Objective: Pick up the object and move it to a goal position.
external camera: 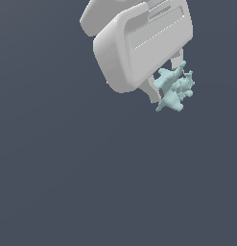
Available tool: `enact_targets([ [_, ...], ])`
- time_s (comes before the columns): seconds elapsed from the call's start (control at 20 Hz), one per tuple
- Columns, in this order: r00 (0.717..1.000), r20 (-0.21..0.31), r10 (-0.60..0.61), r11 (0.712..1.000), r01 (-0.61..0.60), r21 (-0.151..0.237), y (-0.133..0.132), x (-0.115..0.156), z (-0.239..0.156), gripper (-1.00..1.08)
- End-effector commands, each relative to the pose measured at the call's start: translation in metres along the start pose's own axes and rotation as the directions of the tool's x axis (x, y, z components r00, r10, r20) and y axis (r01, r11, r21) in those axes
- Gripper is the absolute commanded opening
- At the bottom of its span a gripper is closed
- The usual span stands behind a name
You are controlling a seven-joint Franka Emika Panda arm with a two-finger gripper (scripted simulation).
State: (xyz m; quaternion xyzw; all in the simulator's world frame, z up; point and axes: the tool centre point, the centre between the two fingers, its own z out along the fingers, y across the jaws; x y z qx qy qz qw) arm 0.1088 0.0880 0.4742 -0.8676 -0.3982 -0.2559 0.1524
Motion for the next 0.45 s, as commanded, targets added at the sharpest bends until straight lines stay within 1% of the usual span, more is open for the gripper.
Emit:
enact_targets([
  [0.0,1.0,-0.014,-0.025,1.0,0.026,0.012,-0.001,0.005,-0.011,-1.0],
  [0.2,0.999,-0.027,-0.047,0.999,0.047,0.021,-0.002,0.01,-0.021,-1.0],
  [0.4,0.998,-0.03,-0.05,0.998,0.051,0.024,-0.002,0.011,-0.023,-1.0],
])
